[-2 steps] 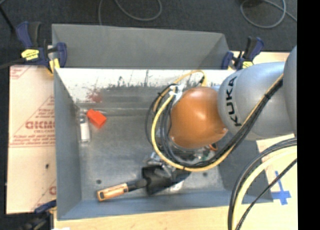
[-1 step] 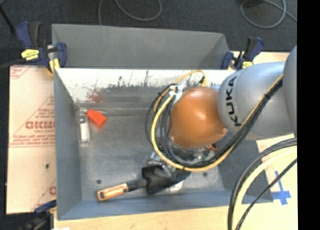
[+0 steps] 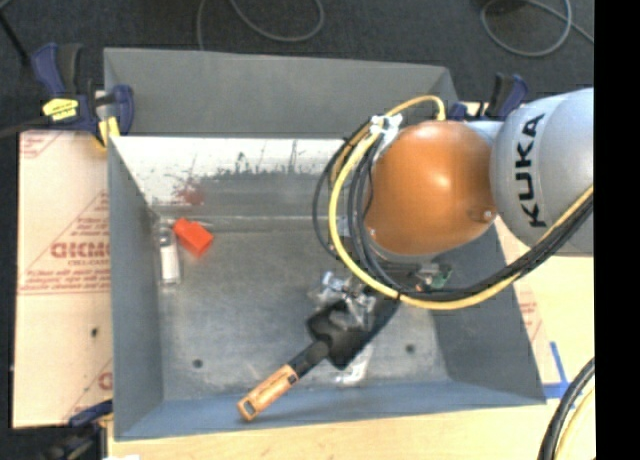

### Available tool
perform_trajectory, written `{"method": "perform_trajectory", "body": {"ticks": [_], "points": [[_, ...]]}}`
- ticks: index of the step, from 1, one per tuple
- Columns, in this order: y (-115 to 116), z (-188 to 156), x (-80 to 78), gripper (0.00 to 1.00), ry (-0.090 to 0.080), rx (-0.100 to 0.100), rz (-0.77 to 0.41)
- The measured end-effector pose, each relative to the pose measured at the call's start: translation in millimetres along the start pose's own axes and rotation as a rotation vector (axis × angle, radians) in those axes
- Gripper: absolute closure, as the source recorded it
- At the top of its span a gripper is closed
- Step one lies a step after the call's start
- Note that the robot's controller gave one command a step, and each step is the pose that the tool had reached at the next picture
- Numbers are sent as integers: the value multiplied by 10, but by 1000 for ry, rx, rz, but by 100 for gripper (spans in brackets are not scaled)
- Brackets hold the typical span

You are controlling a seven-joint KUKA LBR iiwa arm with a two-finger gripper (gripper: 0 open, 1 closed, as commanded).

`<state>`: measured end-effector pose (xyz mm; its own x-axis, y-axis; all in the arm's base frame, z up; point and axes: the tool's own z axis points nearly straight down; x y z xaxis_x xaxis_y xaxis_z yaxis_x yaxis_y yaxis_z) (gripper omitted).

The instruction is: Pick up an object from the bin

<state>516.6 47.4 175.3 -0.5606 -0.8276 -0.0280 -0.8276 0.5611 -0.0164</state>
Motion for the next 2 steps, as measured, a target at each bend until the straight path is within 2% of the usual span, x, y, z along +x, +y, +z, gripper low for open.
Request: {"method": "perform_trajectory", "body": {"ticks": [1,2], "points": [[0,0,1,100,0,0,1],[-124,-1669,43,100,-6,7,-4]]}}
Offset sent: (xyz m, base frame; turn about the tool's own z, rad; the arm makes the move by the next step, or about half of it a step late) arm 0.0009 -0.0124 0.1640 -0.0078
